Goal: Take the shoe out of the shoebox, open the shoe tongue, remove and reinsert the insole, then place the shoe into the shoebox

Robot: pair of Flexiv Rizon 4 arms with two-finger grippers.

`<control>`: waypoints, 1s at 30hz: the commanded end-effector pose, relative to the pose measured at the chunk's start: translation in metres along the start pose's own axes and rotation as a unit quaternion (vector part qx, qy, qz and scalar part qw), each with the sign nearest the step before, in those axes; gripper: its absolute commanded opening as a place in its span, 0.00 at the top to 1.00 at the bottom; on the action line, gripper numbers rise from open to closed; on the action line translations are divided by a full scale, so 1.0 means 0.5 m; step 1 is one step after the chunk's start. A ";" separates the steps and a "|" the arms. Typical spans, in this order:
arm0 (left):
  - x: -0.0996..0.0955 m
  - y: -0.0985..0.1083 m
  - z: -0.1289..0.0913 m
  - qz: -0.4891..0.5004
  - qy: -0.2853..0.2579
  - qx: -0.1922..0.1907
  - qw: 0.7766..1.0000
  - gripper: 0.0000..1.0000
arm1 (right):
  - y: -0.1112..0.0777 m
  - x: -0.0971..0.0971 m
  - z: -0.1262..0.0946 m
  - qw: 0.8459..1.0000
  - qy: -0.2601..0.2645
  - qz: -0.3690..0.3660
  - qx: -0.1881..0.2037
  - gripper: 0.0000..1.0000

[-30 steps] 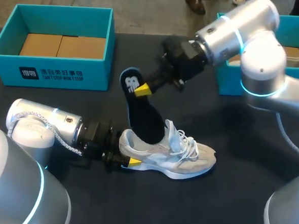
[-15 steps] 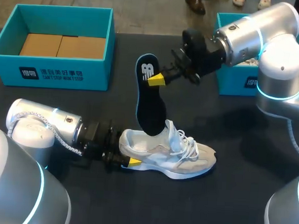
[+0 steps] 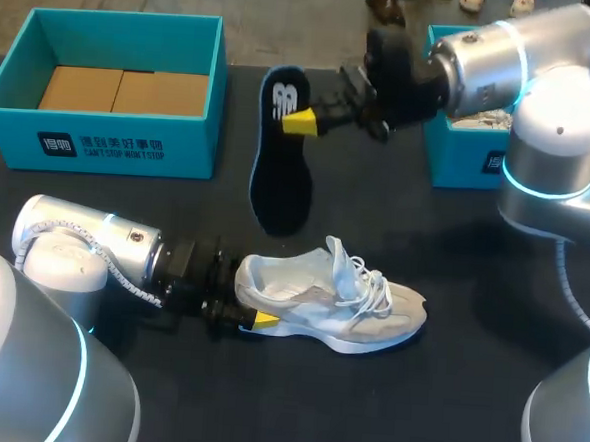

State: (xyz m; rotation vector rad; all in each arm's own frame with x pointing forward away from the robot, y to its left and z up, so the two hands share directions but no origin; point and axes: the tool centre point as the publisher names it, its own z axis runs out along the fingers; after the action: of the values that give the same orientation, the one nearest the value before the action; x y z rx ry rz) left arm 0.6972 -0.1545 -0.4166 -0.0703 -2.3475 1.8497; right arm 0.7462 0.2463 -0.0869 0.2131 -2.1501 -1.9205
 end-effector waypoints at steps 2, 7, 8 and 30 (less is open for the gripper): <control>0.002 0.005 0.001 0.000 -0.001 0.000 1.000 1.00 | 0.063 0.048 -0.020 0.999 -0.044 0.021 0.009 1.00; 0.002 0.005 0.001 0.000 -0.001 0.000 1.000 1.00 | 0.095 0.071 -0.050 0.994 -0.079 0.069 0.009 1.00; 0.002 0.005 0.001 0.000 -0.001 0.000 1.000 1.00 | 0.100 0.076 -0.056 0.994 -0.083 0.073 0.005 1.00; 0.002 0.005 0.001 0.000 -0.001 0.000 1.000 1.00 | 0.140 0.108 -0.101 0.980 -0.167 0.099 0.035 1.00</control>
State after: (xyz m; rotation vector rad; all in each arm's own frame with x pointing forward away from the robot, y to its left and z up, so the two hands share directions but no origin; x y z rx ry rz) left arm 0.6973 -0.1545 -0.4167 -0.0703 -2.3475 1.8496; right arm 0.7184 0.1960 -0.0108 -0.2786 -2.3293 -1.8548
